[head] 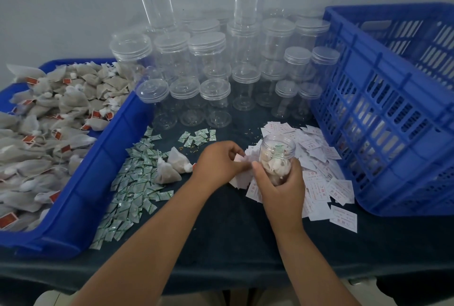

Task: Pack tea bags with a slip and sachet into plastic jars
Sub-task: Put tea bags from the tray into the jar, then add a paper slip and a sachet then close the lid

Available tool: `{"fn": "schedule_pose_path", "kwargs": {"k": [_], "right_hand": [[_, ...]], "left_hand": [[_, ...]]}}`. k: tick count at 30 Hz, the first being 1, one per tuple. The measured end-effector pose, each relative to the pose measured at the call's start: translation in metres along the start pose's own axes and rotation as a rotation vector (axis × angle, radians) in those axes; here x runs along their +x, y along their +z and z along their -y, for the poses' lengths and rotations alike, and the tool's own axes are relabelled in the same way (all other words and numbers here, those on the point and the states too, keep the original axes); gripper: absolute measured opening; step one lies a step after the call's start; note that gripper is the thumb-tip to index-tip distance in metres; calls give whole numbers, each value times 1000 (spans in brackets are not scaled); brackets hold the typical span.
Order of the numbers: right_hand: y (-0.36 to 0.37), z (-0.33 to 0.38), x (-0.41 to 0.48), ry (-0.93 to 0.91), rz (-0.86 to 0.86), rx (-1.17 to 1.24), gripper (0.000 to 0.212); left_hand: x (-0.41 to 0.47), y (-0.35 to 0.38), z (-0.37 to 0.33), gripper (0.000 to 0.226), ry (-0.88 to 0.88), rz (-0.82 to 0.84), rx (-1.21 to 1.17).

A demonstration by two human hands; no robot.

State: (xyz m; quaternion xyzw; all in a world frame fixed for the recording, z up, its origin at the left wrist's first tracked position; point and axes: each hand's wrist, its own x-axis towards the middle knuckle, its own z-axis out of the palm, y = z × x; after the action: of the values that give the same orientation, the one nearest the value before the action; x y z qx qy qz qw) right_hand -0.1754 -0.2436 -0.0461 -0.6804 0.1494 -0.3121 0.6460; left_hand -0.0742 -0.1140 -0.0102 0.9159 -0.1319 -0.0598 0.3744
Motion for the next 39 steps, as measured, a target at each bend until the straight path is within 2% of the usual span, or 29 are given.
{"fn": "schedule_pose_path", "kwargs": {"k": [3,5,7,10,13,17,21,23,25,28,29,31,33,36,39], "right_hand": [[0,-5,1,-14,22,-24,37],[1,-4,1,-19,27,-34,39],[1,-4,1,-25,25,-42,40],[0,-3,0,-28,21,-42,39],[1,-5,1,-21,19,-51,40],[1,-6,2,-13,26,-58,40],[1,-5,1,-10,37,-51,39],[1,-4,1,-5,48,-48,39],[0,-4,1,9,74,-46,41],[1,-3,0,1,135,-60,43],[2,-2,0,-8,155,-60,42],[3,0,-3,-16,193,-51,45],[4,2,-6,-49,221,-62,51],[5,3,-9,-81,248,-69,54],[5,1,-8,-76,248,-69,56]], "left_hand": [[3,-7,3,25,-9,-17,-114],[3,-12,5,43,-31,13,-249],[3,-15,3,52,-33,66,-263],[5,-14,3,43,8,41,-167],[6,-13,2,10,-43,-2,-265],[10,-7,4,13,-64,-52,-201],[12,-9,3,14,-26,-171,-143],[12,-17,-1,12,-20,-247,-237],[10,-29,-10,7,-36,-270,-455],[1,-53,-26,37,-43,-127,-775],[-2,-59,-31,45,-26,-53,-769],[-8,-62,-39,55,47,50,-565],[-13,-57,-45,58,93,51,-331],[-15,-50,-49,68,33,83,-168],[-15,-53,-49,69,-32,112,-110]]}}
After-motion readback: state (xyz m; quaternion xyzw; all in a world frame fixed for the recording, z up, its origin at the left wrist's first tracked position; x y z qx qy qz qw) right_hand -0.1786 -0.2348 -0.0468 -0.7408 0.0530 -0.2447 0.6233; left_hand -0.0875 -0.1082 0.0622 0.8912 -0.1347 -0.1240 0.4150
